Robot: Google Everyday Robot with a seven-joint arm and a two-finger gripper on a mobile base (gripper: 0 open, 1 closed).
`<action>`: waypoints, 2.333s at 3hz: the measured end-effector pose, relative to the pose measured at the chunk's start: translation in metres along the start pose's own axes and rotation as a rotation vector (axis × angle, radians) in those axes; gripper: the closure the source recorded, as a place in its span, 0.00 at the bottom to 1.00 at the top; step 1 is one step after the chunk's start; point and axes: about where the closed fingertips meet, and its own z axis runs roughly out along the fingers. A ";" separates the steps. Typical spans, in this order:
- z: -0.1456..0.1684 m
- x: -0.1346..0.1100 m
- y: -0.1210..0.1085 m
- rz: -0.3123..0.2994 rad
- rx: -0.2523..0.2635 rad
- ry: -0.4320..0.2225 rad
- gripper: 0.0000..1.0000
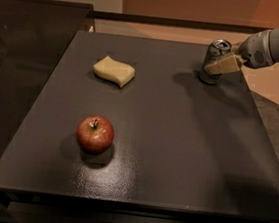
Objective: Knock 7up can over
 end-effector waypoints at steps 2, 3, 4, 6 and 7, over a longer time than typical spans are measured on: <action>-0.020 -0.013 0.026 -0.028 -0.023 -0.004 1.00; -0.032 -0.018 0.046 -0.048 -0.043 0.065 1.00; -0.041 -0.016 0.064 -0.062 -0.057 0.191 1.00; -0.055 -0.002 0.088 -0.072 -0.089 0.449 1.00; -0.058 0.000 0.100 -0.095 -0.100 0.537 0.84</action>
Offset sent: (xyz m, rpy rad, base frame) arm -0.0595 0.0097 0.0439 -0.0269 -0.0050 0.0640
